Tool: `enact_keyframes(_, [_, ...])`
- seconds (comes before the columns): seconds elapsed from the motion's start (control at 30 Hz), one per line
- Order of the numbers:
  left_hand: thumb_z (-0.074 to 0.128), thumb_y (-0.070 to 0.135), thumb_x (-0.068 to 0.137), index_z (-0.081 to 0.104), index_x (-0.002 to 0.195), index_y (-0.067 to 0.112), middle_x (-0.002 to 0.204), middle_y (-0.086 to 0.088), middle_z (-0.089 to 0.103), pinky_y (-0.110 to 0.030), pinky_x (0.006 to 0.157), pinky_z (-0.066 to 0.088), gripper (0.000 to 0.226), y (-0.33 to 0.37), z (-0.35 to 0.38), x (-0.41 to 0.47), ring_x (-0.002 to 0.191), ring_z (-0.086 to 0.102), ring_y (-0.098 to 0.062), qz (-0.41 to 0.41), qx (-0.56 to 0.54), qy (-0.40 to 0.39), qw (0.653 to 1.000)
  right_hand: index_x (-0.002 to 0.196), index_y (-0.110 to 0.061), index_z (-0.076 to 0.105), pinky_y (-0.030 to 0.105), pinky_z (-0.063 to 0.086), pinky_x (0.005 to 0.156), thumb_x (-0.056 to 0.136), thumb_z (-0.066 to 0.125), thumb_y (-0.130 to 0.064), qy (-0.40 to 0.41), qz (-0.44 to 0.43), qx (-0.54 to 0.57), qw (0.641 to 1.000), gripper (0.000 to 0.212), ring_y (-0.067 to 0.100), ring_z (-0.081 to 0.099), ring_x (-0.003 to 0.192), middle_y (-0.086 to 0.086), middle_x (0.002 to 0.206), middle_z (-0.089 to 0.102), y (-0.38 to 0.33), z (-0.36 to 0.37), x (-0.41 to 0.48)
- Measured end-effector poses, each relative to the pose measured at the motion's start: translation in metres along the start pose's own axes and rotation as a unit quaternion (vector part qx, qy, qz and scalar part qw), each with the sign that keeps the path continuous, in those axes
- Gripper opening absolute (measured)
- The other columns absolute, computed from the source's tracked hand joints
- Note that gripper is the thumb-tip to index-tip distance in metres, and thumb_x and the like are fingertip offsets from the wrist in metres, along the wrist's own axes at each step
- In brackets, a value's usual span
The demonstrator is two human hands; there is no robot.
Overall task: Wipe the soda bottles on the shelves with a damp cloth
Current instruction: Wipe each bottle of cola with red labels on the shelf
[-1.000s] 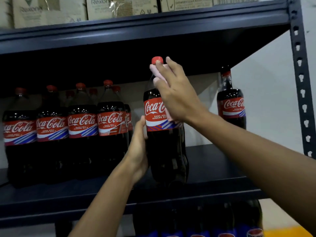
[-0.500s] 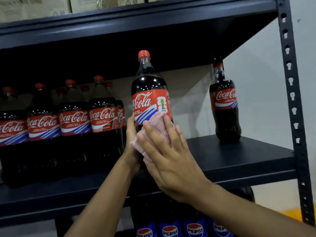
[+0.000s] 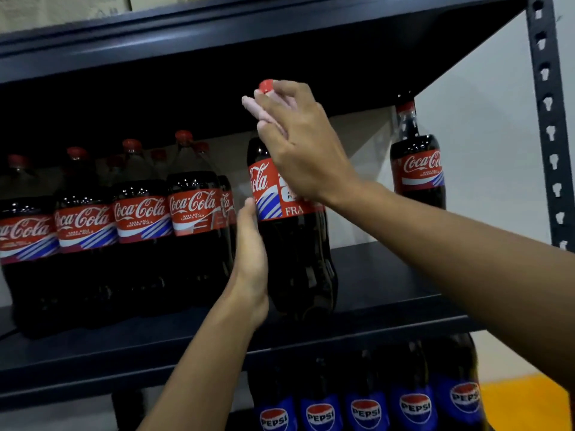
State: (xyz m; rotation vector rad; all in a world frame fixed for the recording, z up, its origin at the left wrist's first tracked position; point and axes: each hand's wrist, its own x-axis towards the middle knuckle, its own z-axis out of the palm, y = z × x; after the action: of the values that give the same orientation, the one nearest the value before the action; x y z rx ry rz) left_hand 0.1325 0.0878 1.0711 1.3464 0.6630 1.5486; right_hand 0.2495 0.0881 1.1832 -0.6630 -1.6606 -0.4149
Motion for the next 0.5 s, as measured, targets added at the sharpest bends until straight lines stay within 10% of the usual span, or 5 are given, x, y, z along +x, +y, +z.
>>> enact_keyframes(0.17, [0.035, 0.072, 0.102, 0.069, 0.137, 0.026, 0.128, -0.010, 0.075, -0.049, 0.117, 0.047, 0.067, -0.011, 0.010, 0.006, 0.124, 0.069, -0.025, 0.053, -0.044, 0.023, 0.997, 0.155, -0.019, 0.044, 0.046, 0.021, 0.124, 0.100, 0.036, -0.037, 0.019, -0.039, -0.088, 0.995, 0.058, 0.032, 0.017, 0.156, 0.002, 0.166, 0.032, -0.001, 0.016, -0.048])
enact_keyframes(0.3, [0.023, 0.052, 0.113, 0.067, 0.129, 0.029, 0.123, 0.003, 0.078, -0.027, 0.104, 0.055, 0.052, -0.010, 0.004, 0.010, 0.120, 0.070, -0.011, 0.069, -0.030, -0.016, 0.997, 0.161, -0.016, 0.032, 0.052, 0.017, 0.125, 0.107, 0.039, -0.023, -0.003, -0.063, -0.113, 0.992, 0.055, 0.031, -0.003, 0.159, 0.001, 0.172, 0.011, -0.005, 0.025, -0.110])
enact_keyframes(0.43, [0.027, 0.058, 0.109, 0.070, 0.124, 0.013, 0.115, -0.009, 0.078, -0.035, 0.095, 0.061, 0.064, -0.009, -0.011, 0.013, 0.108, 0.074, -0.024, 0.038, -0.049, -0.043, 0.997, 0.162, -0.008, 0.021, 0.049, 0.007, 0.128, 0.111, 0.032, -0.039, -0.055, 0.036, -0.267, 0.961, 0.062, 0.029, -0.002, 0.159, 0.011, 0.172, 0.003, -0.017, 0.063, -0.157])
enact_keyframes(0.5, [0.030, 0.063, 0.106, 0.072, 0.118, 0.012, 0.106, -0.011, 0.077, -0.036, 0.087, 0.062, 0.067, -0.008, -0.015, 0.014, 0.096, 0.075, -0.023, 0.005, -0.052, -0.057, 0.997, 0.163, -0.019, 0.015, 0.052, 0.008, 0.128, 0.110, 0.032, -0.037, -0.084, -0.045, -0.228, 0.969, 0.059, 0.031, -0.006, 0.159, 0.008, 0.173, 0.004, -0.003, 0.051, -0.170])
